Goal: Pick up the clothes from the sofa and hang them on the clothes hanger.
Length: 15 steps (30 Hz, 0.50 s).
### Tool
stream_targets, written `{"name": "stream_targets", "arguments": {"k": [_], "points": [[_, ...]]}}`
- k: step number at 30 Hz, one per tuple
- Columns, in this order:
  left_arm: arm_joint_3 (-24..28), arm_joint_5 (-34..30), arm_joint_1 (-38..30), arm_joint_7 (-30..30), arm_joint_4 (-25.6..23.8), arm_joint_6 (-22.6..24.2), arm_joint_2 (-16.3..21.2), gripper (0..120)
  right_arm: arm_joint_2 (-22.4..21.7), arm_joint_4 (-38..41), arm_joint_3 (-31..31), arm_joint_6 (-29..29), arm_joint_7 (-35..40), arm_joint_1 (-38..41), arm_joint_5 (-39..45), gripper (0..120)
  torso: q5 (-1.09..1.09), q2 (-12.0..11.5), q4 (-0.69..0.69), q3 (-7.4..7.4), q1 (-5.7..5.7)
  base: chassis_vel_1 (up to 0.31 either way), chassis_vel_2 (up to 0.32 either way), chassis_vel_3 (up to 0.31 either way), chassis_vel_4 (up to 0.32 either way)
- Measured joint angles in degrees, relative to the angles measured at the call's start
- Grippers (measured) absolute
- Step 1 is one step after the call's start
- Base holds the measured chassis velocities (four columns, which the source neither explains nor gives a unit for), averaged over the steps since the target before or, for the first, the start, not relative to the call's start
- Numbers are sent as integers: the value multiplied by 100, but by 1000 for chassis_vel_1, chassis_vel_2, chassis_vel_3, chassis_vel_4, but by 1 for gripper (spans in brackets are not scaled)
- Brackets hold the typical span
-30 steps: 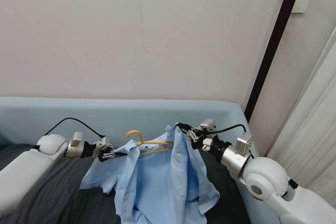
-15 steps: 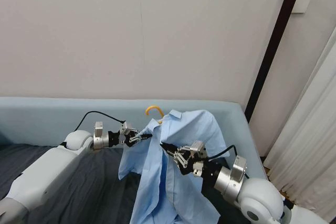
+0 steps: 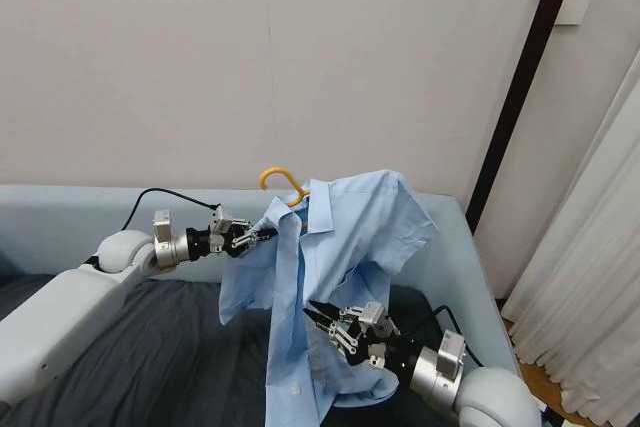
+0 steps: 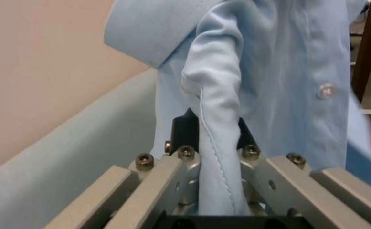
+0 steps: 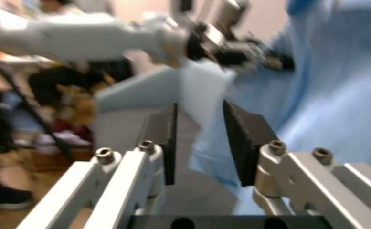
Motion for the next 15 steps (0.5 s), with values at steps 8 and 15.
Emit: {"name": "stream_targets", "arguments": {"k": [8, 15], "points": [[-325, 194, 291, 709, -70, 169, 404, 2, -83, 331, 550, -82, 675, 47, 809, 62, -1, 0, 1, 0, 0, 0, 0, 0, 0], [-605, 565, 450, 1622, -1, 262, 697, 2, -255, 460, 544, -464, 2089, 256, 749, 84, 0, 0, 1, 0, 0, 0, 0, 0, 0]]}}
